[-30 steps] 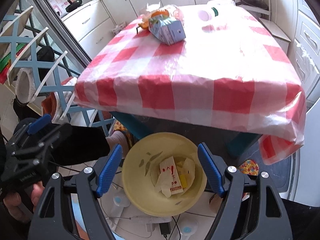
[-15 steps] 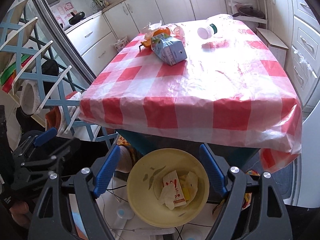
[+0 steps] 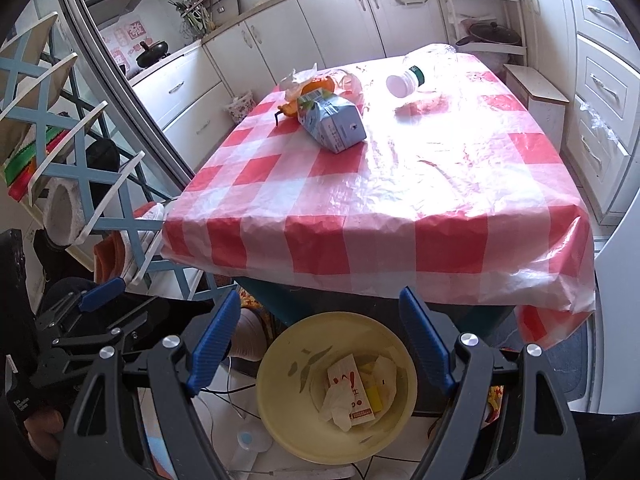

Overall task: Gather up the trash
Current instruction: 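Raise both open tools back toward the table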

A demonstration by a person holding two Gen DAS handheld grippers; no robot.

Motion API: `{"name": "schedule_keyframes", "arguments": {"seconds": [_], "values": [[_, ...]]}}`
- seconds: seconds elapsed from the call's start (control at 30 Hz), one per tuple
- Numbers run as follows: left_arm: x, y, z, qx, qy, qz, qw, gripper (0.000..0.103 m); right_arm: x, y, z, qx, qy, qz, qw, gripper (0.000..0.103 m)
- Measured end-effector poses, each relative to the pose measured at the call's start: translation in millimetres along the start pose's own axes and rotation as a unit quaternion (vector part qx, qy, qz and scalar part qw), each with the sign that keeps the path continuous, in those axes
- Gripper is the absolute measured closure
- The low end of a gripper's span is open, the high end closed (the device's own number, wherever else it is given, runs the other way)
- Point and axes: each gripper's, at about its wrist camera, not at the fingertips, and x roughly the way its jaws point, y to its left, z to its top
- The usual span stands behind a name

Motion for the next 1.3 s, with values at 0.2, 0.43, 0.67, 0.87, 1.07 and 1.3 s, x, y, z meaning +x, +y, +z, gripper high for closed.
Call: {"name": "schedule_keyframes", "arguments": {"seconds": [0.2,0.43,0.67,0.87,1.07,1.3], "values": [[-0.2,0.1,0.8,0.002,-0.008,0.005,1.0,0.011,-1.4,-0.9,1.2,0.001,-0.004,0.0,1.0,0.025],[-1.5,-2.6,2.4,0.016,-0.015,0.011,0.9997,0.008,-2.2,-1.9,1.9,0.002,-0.005,-0.002,1.0,0.025],[-0.7,-2.0,3.4,0.017,-0.012,0.016,0.9997,0.008,-2.8,-2.2,2.1,0.002,-0.005,-0.002,1.0,0.024],[-0.8,-1.5,3.3,0.015,-0.012,0.015,0.9997,0.008,-2.4,-2.4,3.3,0.002,-0.005,-0.001,1.0,0.023],[-0.3,-2.8,3.3,0.016,-0.011,0.012,0.9997,0.008,-1.5,-1.0,4.8,0.0,-0.006,-0.001,1.0,0.023],[0.3,-3.8,3.2,0.015,-0.009,0.01,0.9998,0.008,0.3,1.1,4.7,-0.003,-0.005,-0.002,1.0,0.022]]}}
